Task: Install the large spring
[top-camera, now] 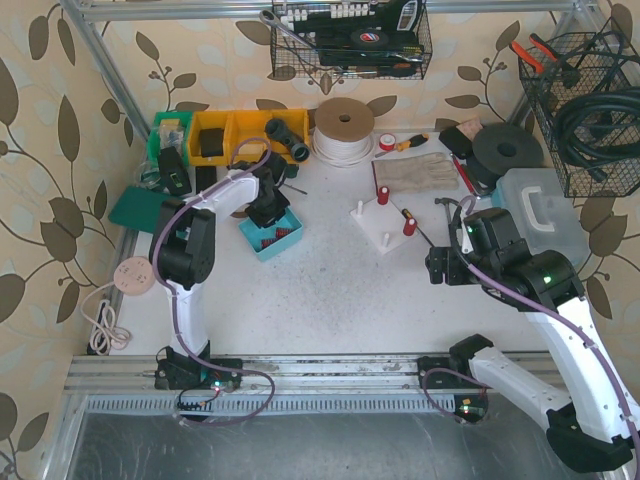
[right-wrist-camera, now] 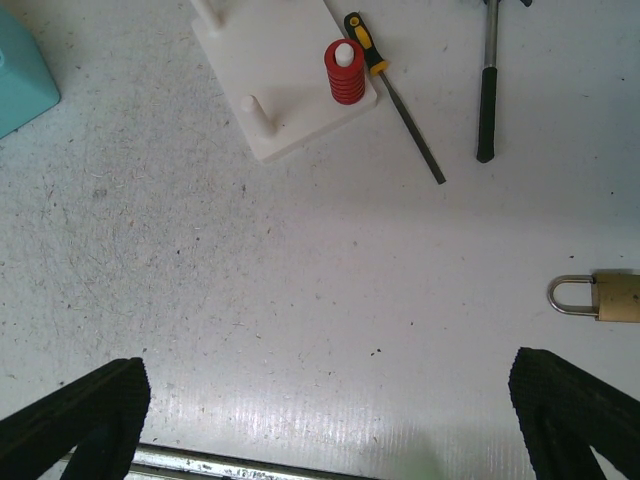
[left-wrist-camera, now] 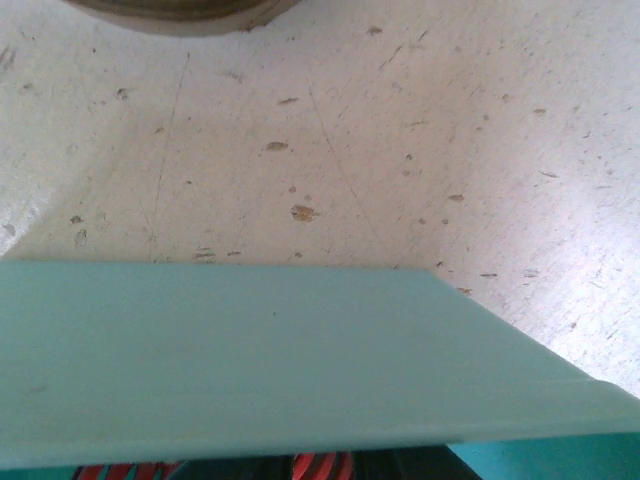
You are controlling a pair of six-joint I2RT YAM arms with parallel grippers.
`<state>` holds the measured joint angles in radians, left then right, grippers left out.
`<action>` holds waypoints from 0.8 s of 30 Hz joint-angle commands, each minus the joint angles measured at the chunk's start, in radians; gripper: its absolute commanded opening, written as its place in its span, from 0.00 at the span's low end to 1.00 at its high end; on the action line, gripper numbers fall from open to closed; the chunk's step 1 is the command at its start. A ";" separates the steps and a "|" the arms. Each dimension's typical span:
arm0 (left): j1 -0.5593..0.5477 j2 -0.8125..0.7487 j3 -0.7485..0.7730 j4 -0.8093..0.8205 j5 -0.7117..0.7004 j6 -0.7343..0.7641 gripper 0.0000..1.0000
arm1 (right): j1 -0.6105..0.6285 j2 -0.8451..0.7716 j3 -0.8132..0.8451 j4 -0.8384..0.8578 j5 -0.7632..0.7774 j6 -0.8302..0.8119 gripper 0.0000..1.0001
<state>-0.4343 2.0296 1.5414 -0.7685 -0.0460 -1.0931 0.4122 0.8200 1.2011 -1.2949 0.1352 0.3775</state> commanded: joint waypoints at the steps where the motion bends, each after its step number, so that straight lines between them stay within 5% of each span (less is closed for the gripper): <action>1: -0.013 -0.059 0.038 -0.054 -0.050 0.052 0.21 | 0.003 -0.006 0.026 -0.018 0.011 0.015 0.97; 12: -0.017 -0.162 -0.081 -0.001 0.063 -0.137 0.41 | 0.004 -0.004 0.010 0.002 -0.011 0.019 0.97; 24: -0.021 -0.135 -0.104 0.023 0.113 -0.254 0.45 | 0.003 -0.028 0.014 -0.015 0.006 0.022 0.97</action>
<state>-0.4442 1.9171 1.4609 -0.7673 0.0292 -1.2758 0.4122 0.8078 1.2011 -1.2945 0.1307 0.3824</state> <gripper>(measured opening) 0.445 0.975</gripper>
